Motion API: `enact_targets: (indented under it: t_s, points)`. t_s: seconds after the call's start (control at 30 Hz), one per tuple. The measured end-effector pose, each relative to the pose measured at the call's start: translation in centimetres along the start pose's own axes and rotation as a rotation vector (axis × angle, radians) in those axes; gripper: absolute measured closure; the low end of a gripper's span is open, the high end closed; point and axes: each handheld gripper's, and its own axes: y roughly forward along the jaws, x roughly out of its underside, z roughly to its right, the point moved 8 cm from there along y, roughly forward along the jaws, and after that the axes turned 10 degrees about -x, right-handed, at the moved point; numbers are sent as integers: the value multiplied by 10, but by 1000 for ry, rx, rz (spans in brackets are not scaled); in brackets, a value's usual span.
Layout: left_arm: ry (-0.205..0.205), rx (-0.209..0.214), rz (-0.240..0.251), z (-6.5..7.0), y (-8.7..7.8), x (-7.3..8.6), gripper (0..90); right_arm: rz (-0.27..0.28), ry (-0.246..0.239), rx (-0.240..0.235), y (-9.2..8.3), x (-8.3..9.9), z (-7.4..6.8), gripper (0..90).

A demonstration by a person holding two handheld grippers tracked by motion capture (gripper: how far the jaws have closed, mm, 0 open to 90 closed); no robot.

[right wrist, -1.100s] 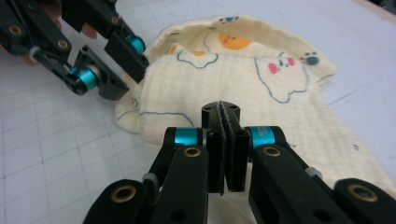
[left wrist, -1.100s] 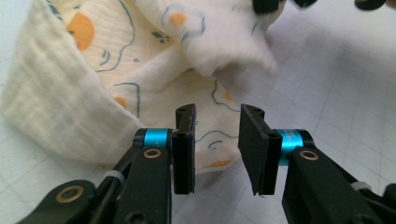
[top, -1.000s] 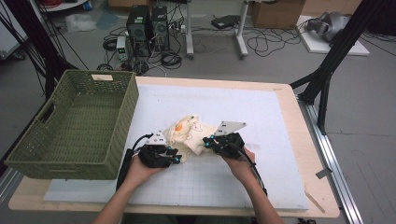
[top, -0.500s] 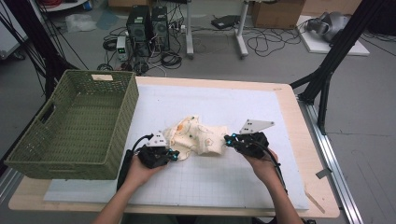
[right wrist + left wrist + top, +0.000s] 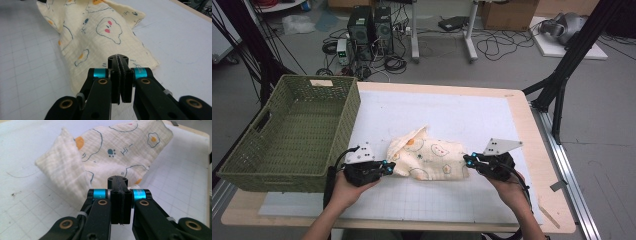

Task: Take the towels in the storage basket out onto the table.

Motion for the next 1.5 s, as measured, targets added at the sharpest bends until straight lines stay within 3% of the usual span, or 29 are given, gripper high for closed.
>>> enact_targets:
  t_s: [0.33,0.4,0.57,0.7,0.87,1.0,1.07,1.17,1.23,1.5]
  points:
    - [-6,23,33,9,-28,5,894,-2,2,-52,-9,21,-23,891]
    - [4,35,23,12,-27,9,891,-16,5,-64,-5,27,-25,822]
    - [-11,45,-1,12,-19,16,734,18,4,-126,3,29,-35,686]
    - [-11,56,-24,12,-8,22,706,-41,-17,-151,18,37,-40,606]
    - [21,67,-100,15,5,38,687,-100,-12,-170,29,50,-37,584]
    - [54,49,-159,13,11,49,667,-145,11,-183,35,58,-32,594]
    - [67,40,-166,11,12,52,672,-147,1,-172,38,58,-32,649]
    - [86,18,-173,10,12,52,791,-149,4,-195,39,58,-35,813]
    - [72,27,-178,9,13,52,861,-147,7,-219,39,58,-38,878]
    - [53,31,-156,10,3,50,890,-118,-2,-254,27,52,-51,890]
